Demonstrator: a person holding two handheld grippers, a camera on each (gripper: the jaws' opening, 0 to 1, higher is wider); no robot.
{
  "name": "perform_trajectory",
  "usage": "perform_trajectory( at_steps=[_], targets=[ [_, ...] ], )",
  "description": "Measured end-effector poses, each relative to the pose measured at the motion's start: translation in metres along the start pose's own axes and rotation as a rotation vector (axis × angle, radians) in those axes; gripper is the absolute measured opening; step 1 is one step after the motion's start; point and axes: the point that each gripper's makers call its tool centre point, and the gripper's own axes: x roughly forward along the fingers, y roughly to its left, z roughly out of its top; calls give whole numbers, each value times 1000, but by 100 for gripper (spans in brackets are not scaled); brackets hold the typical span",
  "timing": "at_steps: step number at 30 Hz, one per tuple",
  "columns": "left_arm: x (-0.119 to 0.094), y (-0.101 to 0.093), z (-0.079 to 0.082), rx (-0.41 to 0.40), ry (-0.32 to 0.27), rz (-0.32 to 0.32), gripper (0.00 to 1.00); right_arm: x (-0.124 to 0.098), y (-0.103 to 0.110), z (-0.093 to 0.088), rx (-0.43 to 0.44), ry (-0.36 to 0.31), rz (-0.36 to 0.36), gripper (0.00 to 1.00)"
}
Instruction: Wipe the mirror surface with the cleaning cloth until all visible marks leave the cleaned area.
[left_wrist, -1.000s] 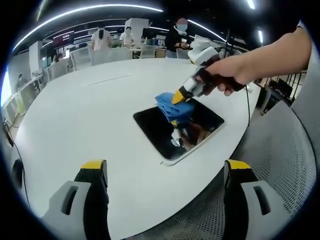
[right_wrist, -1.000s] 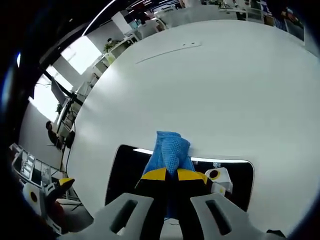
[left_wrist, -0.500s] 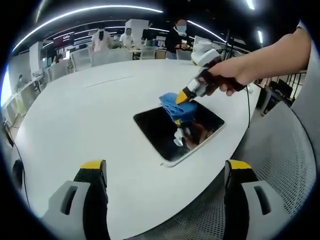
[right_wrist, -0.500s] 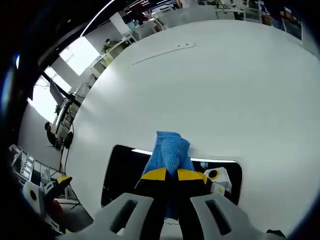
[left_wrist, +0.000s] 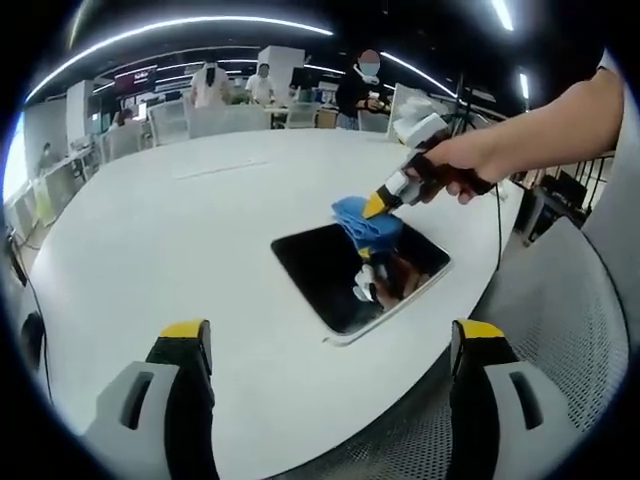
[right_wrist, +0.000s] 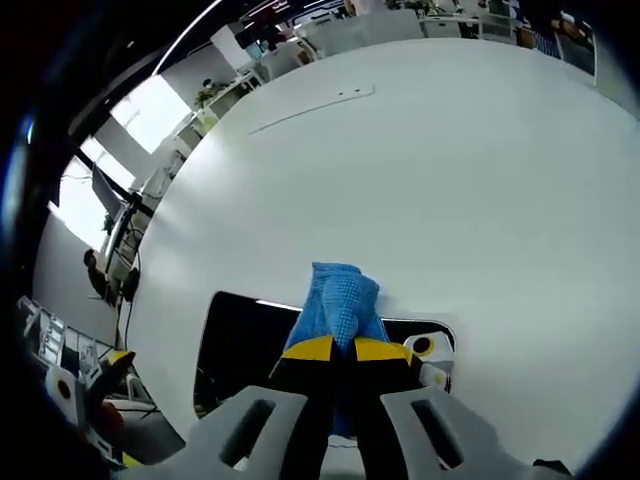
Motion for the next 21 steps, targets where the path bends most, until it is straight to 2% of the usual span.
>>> perform_trajectory(
  at_steps=[6, 13, 21],
  targets=[
    [0, 0, 5, -12, -34, -5, 99, 1, 0, 0, -9, -10, -3, 0],
    [0, 0, 6, -17, -34, -1, 99, -1, 2, -4, -9, -25, -13, 0],
    [0, 0, 7, -21, -40, -2, 99, -10, 9, -25, -5, -15, -6, 0]
  ],
)
